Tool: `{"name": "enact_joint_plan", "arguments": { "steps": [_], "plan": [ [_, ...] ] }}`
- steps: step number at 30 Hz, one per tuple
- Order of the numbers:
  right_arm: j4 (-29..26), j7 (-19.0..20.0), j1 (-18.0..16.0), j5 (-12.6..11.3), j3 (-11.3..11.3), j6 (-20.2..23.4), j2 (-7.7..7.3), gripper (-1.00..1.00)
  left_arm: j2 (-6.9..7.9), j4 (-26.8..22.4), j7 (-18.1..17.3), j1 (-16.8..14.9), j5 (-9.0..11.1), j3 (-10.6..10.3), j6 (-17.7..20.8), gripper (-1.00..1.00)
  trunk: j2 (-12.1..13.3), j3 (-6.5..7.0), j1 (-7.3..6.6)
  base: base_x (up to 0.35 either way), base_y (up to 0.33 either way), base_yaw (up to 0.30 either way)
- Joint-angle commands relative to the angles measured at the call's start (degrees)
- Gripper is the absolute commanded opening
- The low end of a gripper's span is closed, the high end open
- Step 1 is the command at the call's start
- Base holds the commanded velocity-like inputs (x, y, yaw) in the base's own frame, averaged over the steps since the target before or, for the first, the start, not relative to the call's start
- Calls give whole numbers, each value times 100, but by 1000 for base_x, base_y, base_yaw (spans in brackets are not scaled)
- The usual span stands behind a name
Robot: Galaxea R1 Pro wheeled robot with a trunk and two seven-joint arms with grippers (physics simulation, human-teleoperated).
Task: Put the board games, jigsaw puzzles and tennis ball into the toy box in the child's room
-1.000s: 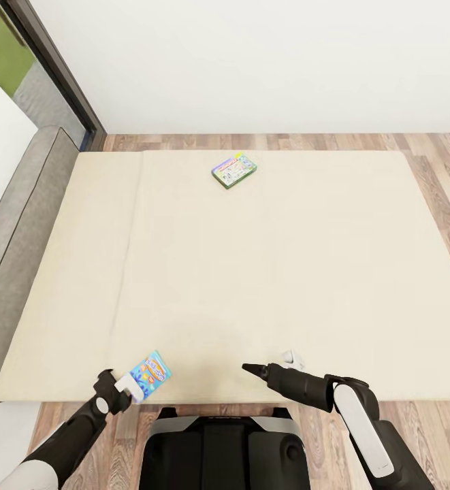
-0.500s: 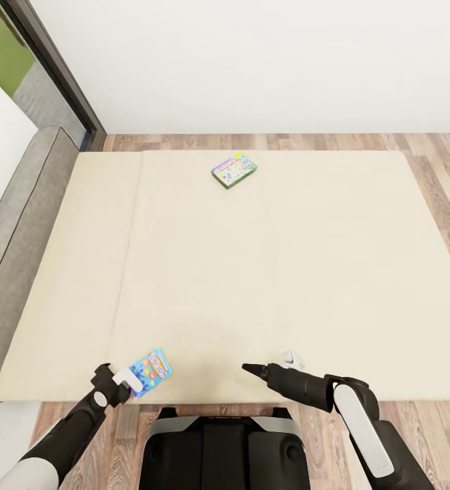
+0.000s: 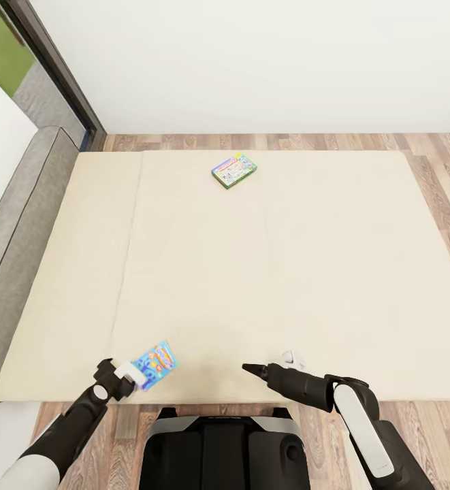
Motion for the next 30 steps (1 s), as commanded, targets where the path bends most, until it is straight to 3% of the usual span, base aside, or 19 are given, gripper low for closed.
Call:
{"name": "enact_joint_plan", "arguments": {
  "steps": [1, 15, 20, 27, 30],
  "plan": [
    [-2, 52, -2, 56, 1, 13, -3, 100, 4, -24, -47, 0, -41, -15, 61, 100, -9, -6, 3, 0, 0, 0],
    [-2, 59, -2, 56, -3, 13, -3, 100, 9, -95, -149, 0, 71, 19, 193, 100, -9, -6, 3, 0, 0, 0],
    [-2, 61, -2, 56, -47, 13, -3, 100, 14, -96, -249, 0, 137, 232, 175, 100, -9, -6, 3, 0, 0, 0],
    [-2, 71, -2, 56, -198, 17, 0, 100, 46, -185, -727, 0, 152, 560, 164, 100, -9, -6, 3, 0, 0, 0],
    [-22, 73, -2, 67, -230, 21, -2, 100, 71, -298, -1017, 0, 152, 816, 171, 100, -9, -6, 3, 0, 0, 0]
  ]
}}
